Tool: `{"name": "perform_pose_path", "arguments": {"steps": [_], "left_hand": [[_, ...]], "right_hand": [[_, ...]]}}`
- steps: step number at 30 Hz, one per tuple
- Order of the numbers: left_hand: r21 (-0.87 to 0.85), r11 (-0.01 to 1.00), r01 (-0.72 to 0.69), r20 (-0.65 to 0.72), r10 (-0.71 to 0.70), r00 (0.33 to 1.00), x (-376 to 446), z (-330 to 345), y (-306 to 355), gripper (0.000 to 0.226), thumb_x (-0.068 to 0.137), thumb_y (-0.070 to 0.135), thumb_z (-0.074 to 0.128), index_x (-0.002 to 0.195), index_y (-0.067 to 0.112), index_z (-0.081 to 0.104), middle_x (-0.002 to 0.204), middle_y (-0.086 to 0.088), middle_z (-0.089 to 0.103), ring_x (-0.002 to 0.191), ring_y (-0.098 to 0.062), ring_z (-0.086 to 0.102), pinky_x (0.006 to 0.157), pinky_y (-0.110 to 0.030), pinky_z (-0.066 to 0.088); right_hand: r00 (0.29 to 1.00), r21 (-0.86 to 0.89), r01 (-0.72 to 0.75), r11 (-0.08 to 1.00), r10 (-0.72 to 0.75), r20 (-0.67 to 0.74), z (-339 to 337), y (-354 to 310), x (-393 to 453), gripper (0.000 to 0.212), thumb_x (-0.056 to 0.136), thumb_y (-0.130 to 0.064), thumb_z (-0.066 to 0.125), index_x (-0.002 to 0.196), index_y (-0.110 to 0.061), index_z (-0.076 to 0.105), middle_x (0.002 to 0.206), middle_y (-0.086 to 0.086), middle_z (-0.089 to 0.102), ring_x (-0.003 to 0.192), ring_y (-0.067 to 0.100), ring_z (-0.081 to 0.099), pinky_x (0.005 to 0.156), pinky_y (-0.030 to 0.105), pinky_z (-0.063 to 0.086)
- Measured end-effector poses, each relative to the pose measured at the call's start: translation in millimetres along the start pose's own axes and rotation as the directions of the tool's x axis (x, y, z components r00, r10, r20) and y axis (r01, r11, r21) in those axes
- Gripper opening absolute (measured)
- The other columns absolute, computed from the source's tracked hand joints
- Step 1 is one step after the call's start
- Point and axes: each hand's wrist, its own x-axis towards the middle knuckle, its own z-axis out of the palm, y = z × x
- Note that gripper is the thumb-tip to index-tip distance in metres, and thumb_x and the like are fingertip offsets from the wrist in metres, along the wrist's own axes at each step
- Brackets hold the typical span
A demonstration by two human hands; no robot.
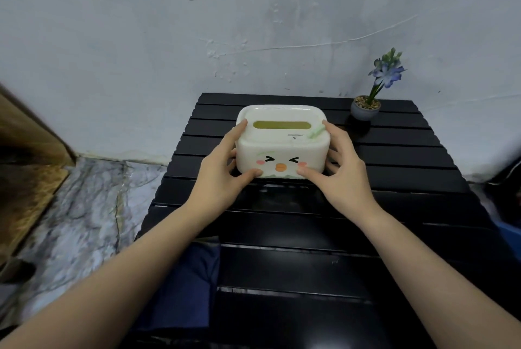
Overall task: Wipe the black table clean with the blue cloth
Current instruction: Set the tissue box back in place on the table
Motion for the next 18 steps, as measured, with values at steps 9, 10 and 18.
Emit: {"name": "perform_pose_path", "arguments": {"steps": [9,10,18], "left_hand": [[0.259,0.962,-0.086,-0.052,0.103,0.993,-5.0,-7.0,23.3,0.093,0.079,0.045,0.078,0.153,0.035,0.024,0.149,0.033,0.034,0.135,0.012,0.034,0.111,-0.022,0.033],[0.305,0.945,-0.115,-0.094,0.15,0.984,-6.4,-6.1,29.3,0.086,0.081,0.048,0.075,0.151,0.033,0.028,0.147,0.03,0.036,0.132,0.013,0.033,0.11,-0.018,0.03],[0.269,0.885,-0.381,-0.049,0.407,0.912,-10.9,58.6,94.5,0.036,0.09,0.03,0.065,0.125,0.026,0.055,0.117,0.015,0.058,0.103,-0.006,0.056,0.087,-0.015,0.043]], "right_hand": [[0.999,-0.203,-0.025,0.979,0.029,0.017,-20.1,-1.2,-5.6,0.107,0.07,-0.04,0.087,0.15,-0.055,0.017,0.15,-0.035,0.027,0.146,0.006,0.027,0.12,0.046,0.028],[1.0,-0.218,-0.02,0.976,0.023,0.011,-25.9,-0.9,-6.9,0.106,0.071,-0.041,0.086,0.15,-0.055,0.017,0.153,-0.031,0.027,0.147,0.006,0.026,0.121,0.047,0.028],[0.993,-0.411,-0.019,0.912,-0.03,-0.113,-76.1,4.1,4.9,0.056,0.09,-0.037,0.068,0.141,-0.036,0.045,0.137,-0.016,0.049,0.129,0.006,0.046,0.11,0.031,0.039]]}}
